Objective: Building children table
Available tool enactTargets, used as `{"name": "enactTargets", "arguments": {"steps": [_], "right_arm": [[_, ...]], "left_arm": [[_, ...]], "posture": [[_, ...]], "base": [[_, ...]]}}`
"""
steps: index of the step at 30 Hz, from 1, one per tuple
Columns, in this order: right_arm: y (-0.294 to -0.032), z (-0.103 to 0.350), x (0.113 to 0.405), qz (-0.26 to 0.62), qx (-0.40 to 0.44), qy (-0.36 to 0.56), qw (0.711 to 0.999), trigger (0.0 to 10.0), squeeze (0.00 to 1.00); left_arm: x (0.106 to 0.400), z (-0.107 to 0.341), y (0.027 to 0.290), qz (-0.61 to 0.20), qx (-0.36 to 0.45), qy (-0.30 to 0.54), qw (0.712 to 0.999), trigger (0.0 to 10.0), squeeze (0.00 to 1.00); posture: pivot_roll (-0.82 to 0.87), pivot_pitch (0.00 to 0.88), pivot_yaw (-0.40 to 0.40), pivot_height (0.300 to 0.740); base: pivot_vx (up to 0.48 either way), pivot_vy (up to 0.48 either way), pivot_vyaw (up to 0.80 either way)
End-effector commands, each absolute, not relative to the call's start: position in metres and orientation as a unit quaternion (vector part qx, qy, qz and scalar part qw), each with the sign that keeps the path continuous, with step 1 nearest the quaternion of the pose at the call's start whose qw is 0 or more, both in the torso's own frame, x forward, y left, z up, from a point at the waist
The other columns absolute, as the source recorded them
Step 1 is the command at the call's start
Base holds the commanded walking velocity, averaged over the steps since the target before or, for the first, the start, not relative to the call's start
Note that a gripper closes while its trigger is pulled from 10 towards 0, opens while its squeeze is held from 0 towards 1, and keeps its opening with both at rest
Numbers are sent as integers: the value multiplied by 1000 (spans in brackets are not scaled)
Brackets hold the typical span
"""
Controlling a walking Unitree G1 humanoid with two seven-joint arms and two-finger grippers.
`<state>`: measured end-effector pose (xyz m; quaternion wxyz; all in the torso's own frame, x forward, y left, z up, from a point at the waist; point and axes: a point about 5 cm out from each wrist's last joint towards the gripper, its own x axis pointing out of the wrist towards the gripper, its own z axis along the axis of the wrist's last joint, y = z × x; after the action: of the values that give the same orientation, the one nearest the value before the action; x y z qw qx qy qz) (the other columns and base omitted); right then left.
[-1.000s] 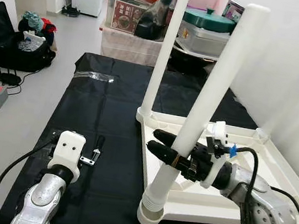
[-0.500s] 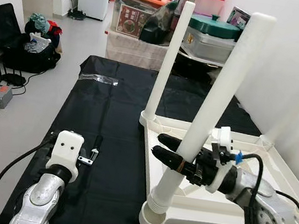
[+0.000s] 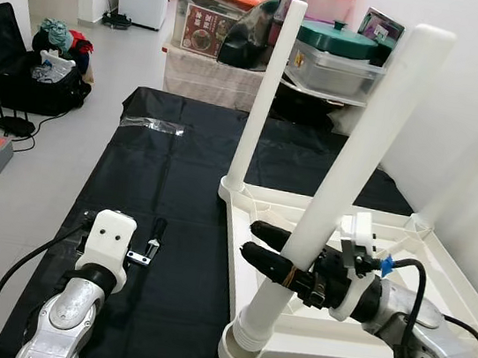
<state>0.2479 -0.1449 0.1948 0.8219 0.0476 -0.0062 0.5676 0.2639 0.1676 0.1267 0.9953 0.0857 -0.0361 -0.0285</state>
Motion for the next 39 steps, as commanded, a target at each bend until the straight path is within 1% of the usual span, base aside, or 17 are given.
{"name": "enactTargets", "arguments": {"steps": [1, 8, 11, 15, 19, 23, 30, 32, 33, 39], "right_arm": [[-142, 170, 244, 565, 69, 57, 820, 0, 0], [-139, 170, 239, 568, 74, 56, 818, 0, 0], [-136, 165, 232, 574, 80, 66, 812, 0, 0], [-138, 162, 229, 573, 79, 75, 812, 0, 0], [-146, 158, 228, 563, 80, 89, 818, 0, 0], [-147, 158, 228, 562, 81, 90, 818, 0, 0], [-151, 149, 230, 542, 89, 100, 829, 0, 0], [-155, 146, 232, 533, 98, 106, 834, 0, 0], [-161, 139, 233, 518, 111, 118, 840, 0, 0], [-164, 135, 233, 512, 116, 122, 842, 0, 0]], "left_arm": [[265, 123, 166, -35, 90, -23, 995, 10000, 0], [265, 122, 165, -37, 91, -20, 995, 10000, 0], [265, 121, 165, -38, 91, -17, 995, 10000, 0], [265, 120, 165, -38, 91, -16, 995, 10000, 0], [264, 120, 165, -39, 92, -15, 995, 10000, 0], [264, 120, 165, -40, 92, -15, 995, 10000, 0], [263, 118, 163, -44, 92, -13, 995, 10000, 0], [263, 118, 163, -44, 92, -13, 995, 10000, 0], [263, 118, 163, -43, 92, -13, 995, 10000, 0], [263, 118, 163, -43, 92, -13, 995, 10000, 0]], "posture": [[100, 0, -143, 740], [97, 0, -140, 740], [95, 0, -137, 740], [92, 0, -136, 740], [88, 0, -134, 740], [88, 0, -134, 740], [88, 0, -130, 740], [88, 0, -133, 740], [90, 0, -135, 740], [90, 0, -135, 740]], "base": [[0, 0, 0], [0, 0, 0], [0, 0, 0], [0, 0, 0], [0, 0, 0], [0, 0, 0], [0, 0, 0], [0, 0, 0], [0, 0, 0], [0, 0, 0]]}}
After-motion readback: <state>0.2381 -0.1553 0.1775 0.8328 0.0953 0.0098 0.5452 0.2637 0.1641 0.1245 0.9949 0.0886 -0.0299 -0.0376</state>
